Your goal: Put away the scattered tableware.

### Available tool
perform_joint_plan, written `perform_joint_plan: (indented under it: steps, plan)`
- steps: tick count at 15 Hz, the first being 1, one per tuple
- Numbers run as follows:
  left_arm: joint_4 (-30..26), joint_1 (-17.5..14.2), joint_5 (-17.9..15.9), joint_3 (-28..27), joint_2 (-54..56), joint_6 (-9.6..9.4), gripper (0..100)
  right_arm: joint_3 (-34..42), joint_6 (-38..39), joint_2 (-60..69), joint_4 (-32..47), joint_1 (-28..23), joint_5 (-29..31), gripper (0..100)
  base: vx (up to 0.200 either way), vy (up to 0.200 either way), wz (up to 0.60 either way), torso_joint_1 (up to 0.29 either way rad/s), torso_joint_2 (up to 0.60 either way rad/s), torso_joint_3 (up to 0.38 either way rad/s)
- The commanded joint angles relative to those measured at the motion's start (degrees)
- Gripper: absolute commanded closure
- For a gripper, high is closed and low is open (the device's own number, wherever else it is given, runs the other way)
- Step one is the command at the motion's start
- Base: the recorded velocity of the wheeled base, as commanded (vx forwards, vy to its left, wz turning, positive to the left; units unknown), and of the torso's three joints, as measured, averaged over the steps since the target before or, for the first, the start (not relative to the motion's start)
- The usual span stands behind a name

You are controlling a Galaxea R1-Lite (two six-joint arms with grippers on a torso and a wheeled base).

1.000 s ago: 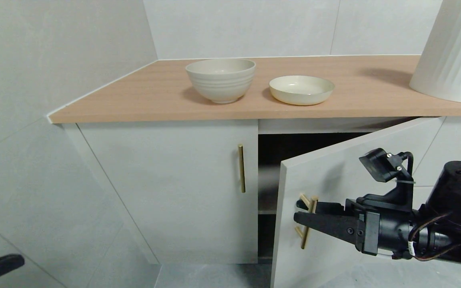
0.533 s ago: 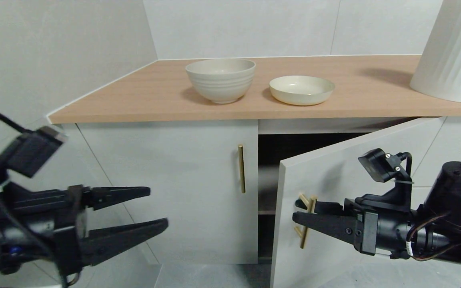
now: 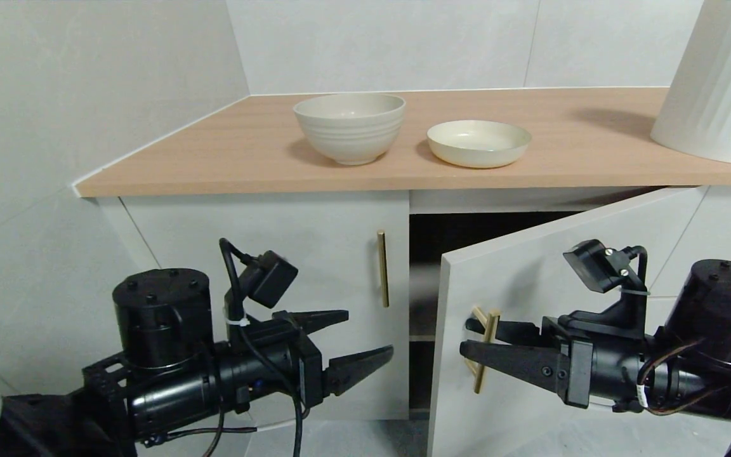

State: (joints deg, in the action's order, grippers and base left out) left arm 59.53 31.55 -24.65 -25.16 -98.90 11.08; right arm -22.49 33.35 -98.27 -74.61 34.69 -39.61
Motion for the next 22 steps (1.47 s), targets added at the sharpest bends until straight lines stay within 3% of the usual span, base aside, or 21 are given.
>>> perform_joint_plan:
  steps: [1,6,7,10,11,15,17,19,20,22]
  plan:
    - [1.1,0.7,0.3,0.8,-4.1,0.17,0,0.0,0.0,-0.5,0.3,0.0,0.1,0,0.0,0.0,0.0,0.0,0.0,0.0]
    - [1.6,2.7,3.2,0.8,-4.6,0.87,0,0.0,0.0,-0.7,0.3,0.0,0.0,0,0.0,0.0,0.0,0.0,0.0,0.0]
    - [2.0,2.8,3.4,0.8,-4.7,1.66,100,0.1,0.0,-0.7,0.3,0.0,0.0,0,0.0,0.0,0.0,0.0,0.0,0.0]
    - [4.4,2.9,3.5,-0.1,-4.7,5.97,100,0.2,0.0,-0.7,0.3,0.1,0.0,0,0.0,0.0,0.0,0.0,0.0,0.0]
    - [4.6,2.9,2.9,-0.4,-5.3,6.41,100,0.1,0.0,-0.7,0.3,0.0,0.0,0,0.0,0.0,0.0,0.0,0.0,0.0]
    - [15.9,3.4,2.6,-1.6,-12.0,6.41,100,0.1,0.0,-0.2,0.3,0.0,0.1,0,0.0,0.0,0.0,0.0,0.0,0.0]
    - [15.9,3.4,2.6,-5.8,-13.7,6.5,100,0.1,0.0,0.0,0.3,0.0,0.2,0,0.0,0.0,0.0,0.0,0.0,0.0]
    - [8.5,3.4,2.5,-13.4,-14.8,6.5,100,0.1,0.0,0.5,0.3,0.0,0.2,0,0.0,0.0,0.0,0.0,0.0,0.0]
    - [7.4,3.4,2.5,-14.7,-15.6,6.58,100,0.1,0.0,0.7,0.3,0.0,0.2,0,0.0,0.0,0.0,0.0,0.0,0.0]
    - [10.3,4.5,2.4,-15.4,-18.1,6.58,100,0.2,-0.2,1.2,0.3,0.0,0.2,0,0.0,0.0,0.0,0.0,0.0,0.0]
